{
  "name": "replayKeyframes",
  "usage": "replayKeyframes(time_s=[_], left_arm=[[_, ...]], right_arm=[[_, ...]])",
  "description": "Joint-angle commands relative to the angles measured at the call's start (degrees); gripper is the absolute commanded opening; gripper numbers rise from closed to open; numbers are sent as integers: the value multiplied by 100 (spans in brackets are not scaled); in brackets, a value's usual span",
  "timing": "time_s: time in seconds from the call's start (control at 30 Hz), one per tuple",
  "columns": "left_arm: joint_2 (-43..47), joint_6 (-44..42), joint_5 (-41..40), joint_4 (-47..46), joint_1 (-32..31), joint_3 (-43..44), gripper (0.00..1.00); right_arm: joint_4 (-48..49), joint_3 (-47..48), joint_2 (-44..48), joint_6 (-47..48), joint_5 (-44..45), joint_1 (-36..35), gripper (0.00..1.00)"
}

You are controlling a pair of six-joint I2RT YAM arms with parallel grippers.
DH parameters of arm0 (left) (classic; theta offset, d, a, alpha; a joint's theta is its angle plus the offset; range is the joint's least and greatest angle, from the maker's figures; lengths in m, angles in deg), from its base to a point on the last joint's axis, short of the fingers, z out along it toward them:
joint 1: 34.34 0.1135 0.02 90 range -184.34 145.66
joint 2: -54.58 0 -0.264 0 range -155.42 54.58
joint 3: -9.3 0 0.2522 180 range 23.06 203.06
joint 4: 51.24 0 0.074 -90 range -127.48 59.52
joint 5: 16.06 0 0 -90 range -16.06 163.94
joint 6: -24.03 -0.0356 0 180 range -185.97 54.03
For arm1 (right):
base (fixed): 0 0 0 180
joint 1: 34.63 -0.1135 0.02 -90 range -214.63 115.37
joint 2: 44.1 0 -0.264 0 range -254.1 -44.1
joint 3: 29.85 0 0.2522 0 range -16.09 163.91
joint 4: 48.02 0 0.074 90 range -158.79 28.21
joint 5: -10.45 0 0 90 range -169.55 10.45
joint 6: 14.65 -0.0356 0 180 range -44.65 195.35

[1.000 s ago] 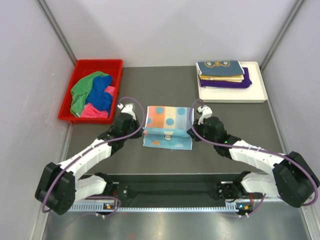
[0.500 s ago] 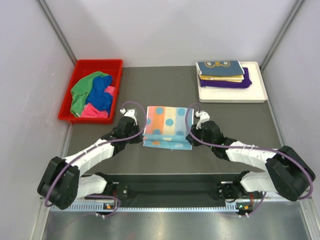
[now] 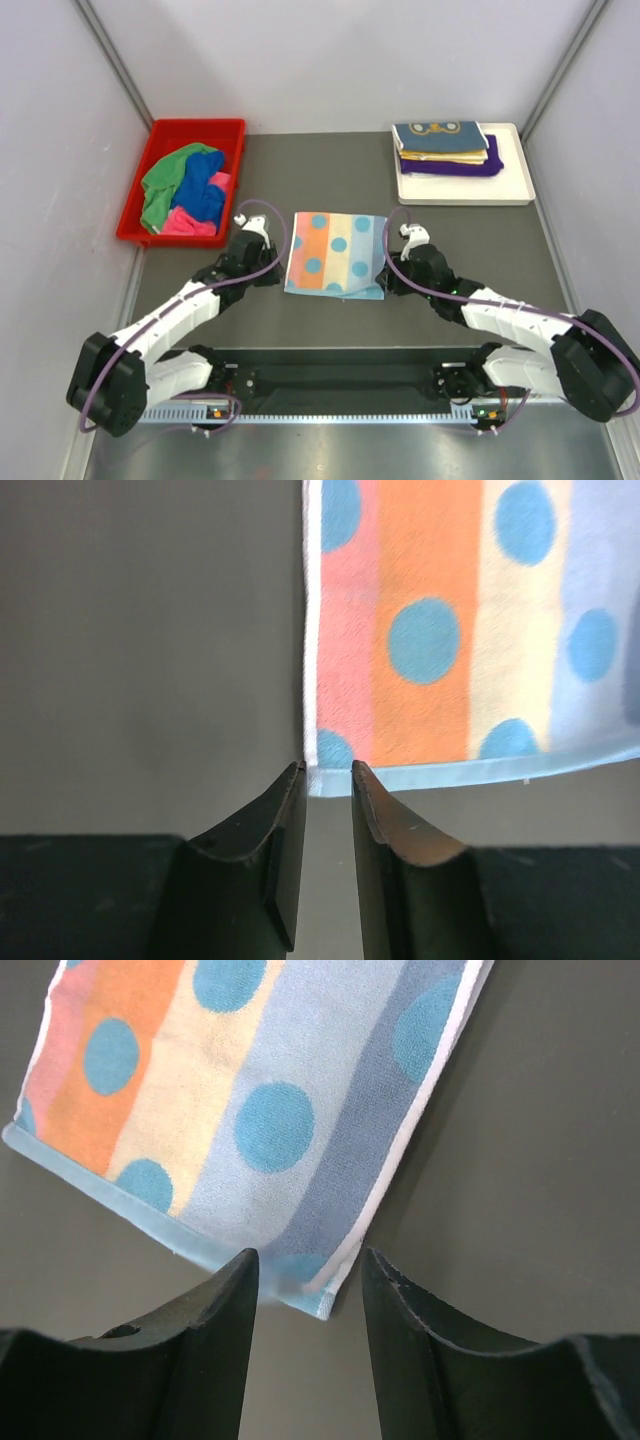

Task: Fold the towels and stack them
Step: Fold the towel

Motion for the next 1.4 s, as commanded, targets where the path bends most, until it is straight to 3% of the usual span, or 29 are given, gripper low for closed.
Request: replayKeyframes(time_s=[0.0,0.3,0.5,0.7,0.87,1.03,1.37], left_arm=[[140,-95,-1,241,-29,431,29],[-1010,159,263,-339,-29,546,24],[-1679,467,-61,-296,-29,581,23],[-1269,441,-554,328,-47,800,23],[-951,160,-582,567,-47,1661,25],[-1476,-94,209,-970,-47,2048,27],[-4163,-877,1544,-1676,365,4014,29]], right_arm=[[-268,291,331,-201,157,-59,46],[-67,405,-371,-553,376,-349,43],[-136,352,-1083,-826,684,-349,38],[-1003,887,-812,-703,1026,-297,38],[-1446,1564,-504,-457,1062,-94,38],[-657,2382,-1319,-430,325,160,34],[1303,4366,-4158,-1343,-1599,784,19]])
